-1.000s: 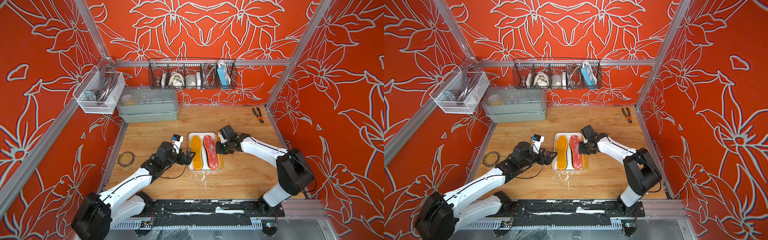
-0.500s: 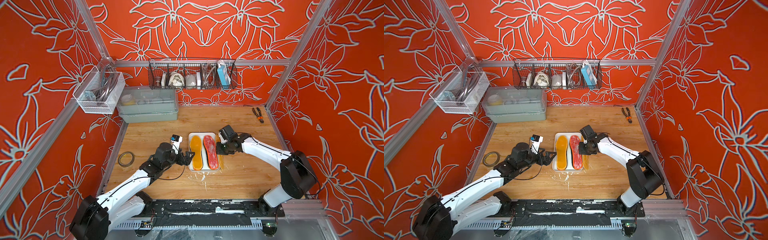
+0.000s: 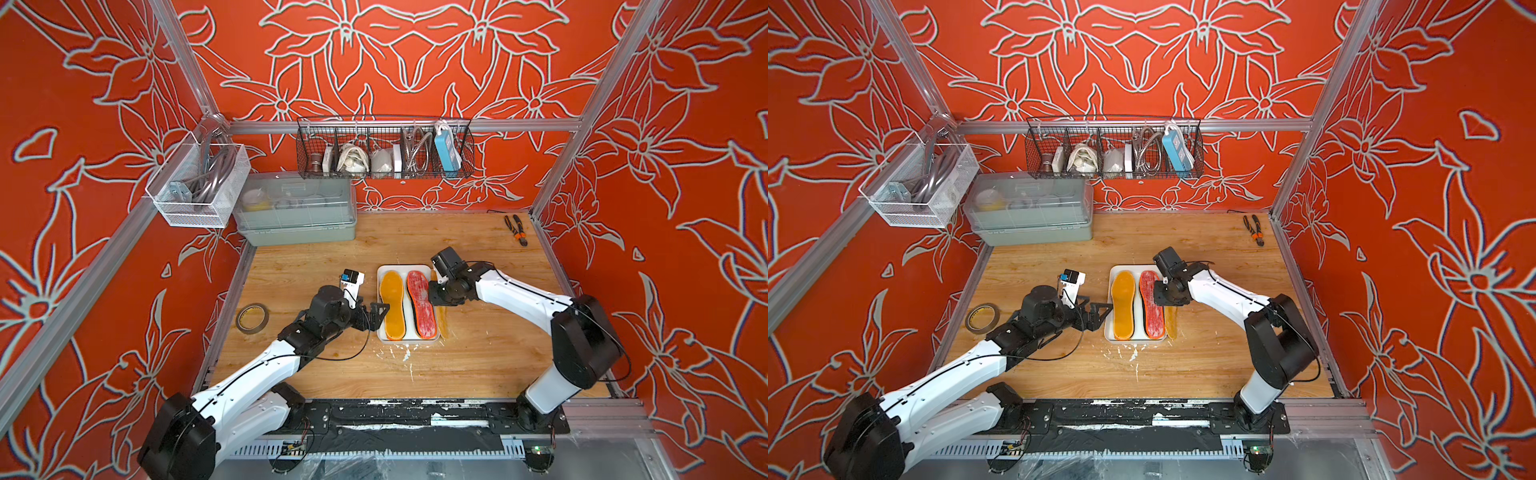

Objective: Put the insoles into the storage box
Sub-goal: Pick up the insole from the center of the board.

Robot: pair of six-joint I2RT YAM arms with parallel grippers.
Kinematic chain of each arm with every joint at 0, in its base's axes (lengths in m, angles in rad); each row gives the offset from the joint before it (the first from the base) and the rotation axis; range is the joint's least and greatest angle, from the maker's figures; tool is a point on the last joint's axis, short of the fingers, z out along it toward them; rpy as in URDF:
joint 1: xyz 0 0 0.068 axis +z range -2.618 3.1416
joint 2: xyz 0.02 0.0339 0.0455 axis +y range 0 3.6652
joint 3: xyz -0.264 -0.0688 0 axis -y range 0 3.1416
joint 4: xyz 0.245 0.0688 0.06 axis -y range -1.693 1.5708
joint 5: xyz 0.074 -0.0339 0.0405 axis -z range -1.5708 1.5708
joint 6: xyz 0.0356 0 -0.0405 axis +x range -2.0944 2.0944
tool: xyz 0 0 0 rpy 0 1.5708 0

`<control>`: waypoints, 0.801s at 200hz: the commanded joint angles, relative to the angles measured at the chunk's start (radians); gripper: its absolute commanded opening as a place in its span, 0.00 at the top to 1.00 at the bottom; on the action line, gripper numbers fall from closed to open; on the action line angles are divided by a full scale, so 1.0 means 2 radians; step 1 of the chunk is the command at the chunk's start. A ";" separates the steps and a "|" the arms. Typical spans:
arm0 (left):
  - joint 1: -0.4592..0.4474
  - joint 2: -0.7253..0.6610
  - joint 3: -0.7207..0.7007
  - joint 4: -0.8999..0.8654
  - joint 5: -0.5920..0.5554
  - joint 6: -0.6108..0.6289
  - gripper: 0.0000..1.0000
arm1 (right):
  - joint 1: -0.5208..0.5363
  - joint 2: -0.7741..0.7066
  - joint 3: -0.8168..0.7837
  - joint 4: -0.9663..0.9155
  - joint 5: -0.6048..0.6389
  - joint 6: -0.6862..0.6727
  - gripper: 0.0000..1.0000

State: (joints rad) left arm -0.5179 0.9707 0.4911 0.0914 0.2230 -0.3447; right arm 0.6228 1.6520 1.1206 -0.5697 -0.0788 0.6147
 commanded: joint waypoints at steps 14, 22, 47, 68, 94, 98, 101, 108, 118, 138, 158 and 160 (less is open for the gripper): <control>0.001 -0.001 -0.002 0.000 0.000 0.003 0.01 | 0.004 0.017 0.009 -0.016 0.022 -0.005 0.68; 0.000 -0.002 -0.002 0.000 -0.001 0.004 0.01 | 0.004 0.018 0.008 -0.015 0.021 -0.005 0.70; 0.001 -0.003 0.000 -0.003 -0.002 0.005 0.01 | 0.004 0.020 0.012 -0.016 0.019 -0.006 0.82; 0.000 -0.003 0.001 -0.002 -0.002 0.006 0.01 | 0.005 0.012 0.013 -0.020 0.018 -0.007 0.85; 0.001 0.001 0.001 0.001 -0.001 0.006 0.01 | 0.005 0.003 0.016 -0.029 0.019 -0.009 0.91; 0.001 0.001 0.001 0.002 -0.001 0.005 0.01 | 0.005 0.001 0.017 -0.030 0.019 -0.009 0.91; 0.000 0.002 0.001 0.002 -0.001 0.005 0.01 | 0.005 0.000 0.017 -0.031 0.020 -0.009 0.92; 0.001 0.002 0.001 0.003 0.000 0.004 0.01 | 0.005 -0.002 0.017 -0.032 0.020 -0.009 0.92; 0.001 0.003 0.002 0.003 0.001 0.005 0.01 | 0.005 -0.004 0.018 -0.036 0.020 -0.009 0.93; 0.001 0.003 0.003 0.003 0.001 0.006 0.01 | 0.005 -0.006 0.020 -0.038 0.021 -0.008 0.95; 0.000 0.003 0.004 0.001 0.000 0.006 0.01 | 0.006 -0.009 0.023 -0.044 0.021 -0.005 1.00; 0.001 0.002 0.004 0.001 0.000 0.006 0.01 | 0.006 -0.009 0.023 -0.044 0.021 -0.005 1.00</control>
State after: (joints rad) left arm -0.5179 0.9718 0.4911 0.0914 0.2226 -0.3408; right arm 0.6239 1.6630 1.1362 -0.6174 -0.0589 0.6025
